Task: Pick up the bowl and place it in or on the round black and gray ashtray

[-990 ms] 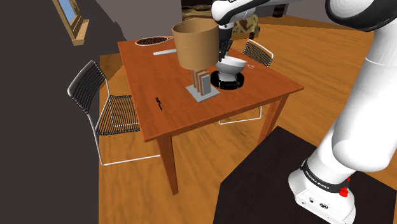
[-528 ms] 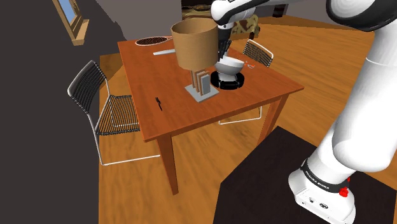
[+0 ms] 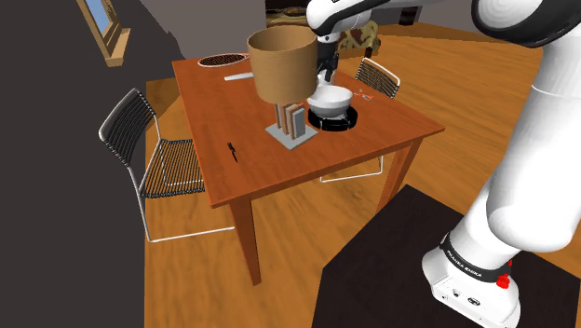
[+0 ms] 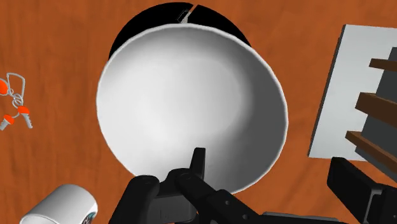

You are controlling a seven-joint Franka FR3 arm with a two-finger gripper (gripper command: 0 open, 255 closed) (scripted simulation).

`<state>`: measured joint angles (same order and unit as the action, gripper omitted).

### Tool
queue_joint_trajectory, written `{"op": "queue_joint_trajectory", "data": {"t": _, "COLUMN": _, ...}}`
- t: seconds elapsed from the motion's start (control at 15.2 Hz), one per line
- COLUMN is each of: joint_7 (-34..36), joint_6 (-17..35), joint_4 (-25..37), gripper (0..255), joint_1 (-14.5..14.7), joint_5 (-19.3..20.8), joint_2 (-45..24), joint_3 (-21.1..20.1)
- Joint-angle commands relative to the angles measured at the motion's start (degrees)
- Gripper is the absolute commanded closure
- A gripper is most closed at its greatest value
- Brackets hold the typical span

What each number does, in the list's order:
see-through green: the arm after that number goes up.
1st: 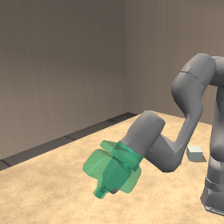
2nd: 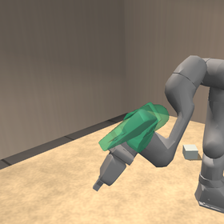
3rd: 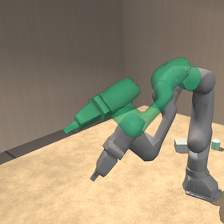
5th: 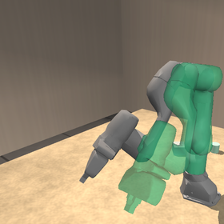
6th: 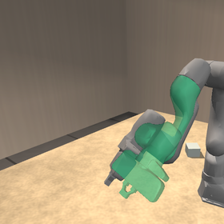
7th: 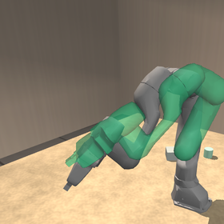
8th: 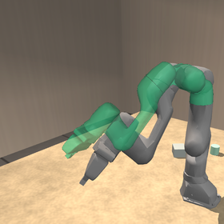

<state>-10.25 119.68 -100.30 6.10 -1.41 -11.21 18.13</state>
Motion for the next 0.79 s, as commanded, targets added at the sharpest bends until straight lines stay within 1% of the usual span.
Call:
{"op": "queue_joint_trajectory", "data": {"t": 0.0, "joint_7": -0.19, "joint_6": -1.32, "joint_4": -1.72, "gripper": 0, "joint_1": 0.75, "joint_5": 3.90, "joint_2": -0.71, "joint_3": 0.18}}
{"op": "queue_joint_trajectory", "data": {"t": 0.2, "joint_7": 0.10, "joint_6": -6.17, "joint_4": 1.51, "gripper": 0, "joint_1": 1.30, "joint_5": 4.36, "joint_2": 0.94, "joint_3": 0.29}}
{"op": "queue_joint_trajectory", "data": {"t": 0.73, "joint_7": 0.10, "joint_6": -6.17, "joint_4": 1.51, "gripper": 0, "joint_1": 1.31, "joint_5": 4.36, "joint_2": 0.94, "joint_3": 0.30}}
